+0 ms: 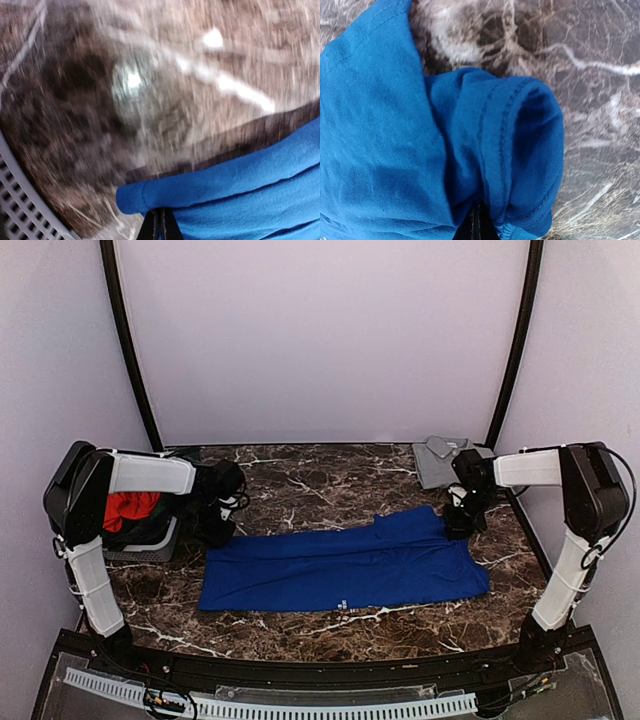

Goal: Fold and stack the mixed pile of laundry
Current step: Fold the 1/3-folded T-shirt at the center of the board.

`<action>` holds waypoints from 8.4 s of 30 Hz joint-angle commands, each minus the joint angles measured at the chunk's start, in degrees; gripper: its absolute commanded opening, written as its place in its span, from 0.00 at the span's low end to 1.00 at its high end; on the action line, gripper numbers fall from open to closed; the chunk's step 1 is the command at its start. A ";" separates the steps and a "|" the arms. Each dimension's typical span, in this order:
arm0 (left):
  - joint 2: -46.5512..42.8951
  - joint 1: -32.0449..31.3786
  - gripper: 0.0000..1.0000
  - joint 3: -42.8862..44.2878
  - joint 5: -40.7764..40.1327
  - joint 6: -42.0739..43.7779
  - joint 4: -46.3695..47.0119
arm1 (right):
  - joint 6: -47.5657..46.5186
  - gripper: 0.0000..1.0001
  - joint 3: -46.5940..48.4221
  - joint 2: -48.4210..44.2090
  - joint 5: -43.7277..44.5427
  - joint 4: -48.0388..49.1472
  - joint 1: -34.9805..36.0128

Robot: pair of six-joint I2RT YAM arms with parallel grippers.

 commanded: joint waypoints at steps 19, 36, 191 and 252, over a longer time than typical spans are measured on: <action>-3.03 3.79 0.00 12.25 -1.80 7.02 4.90 | -3.40 0.00 8.32 -7.11 -3.80 -2.33 -3.00; -10.71 4.08 0.00 1.45 4.94 10.00 6.44 | -1.24 0.00 -2.59 -13.29 -1.36 -3.86 -2.40; 44.87 -17.52 0.00 66.58 45.24 -23.48 36.80 | -2.83 0.00 10.85 -2.34 -15.66 4.31 -6.81; 20.90 -25.59 0.37 24.00 26.13 -4.87 39.02 | 3.60 0.18 -7.58 -10.40 -1.11 5.96 4.14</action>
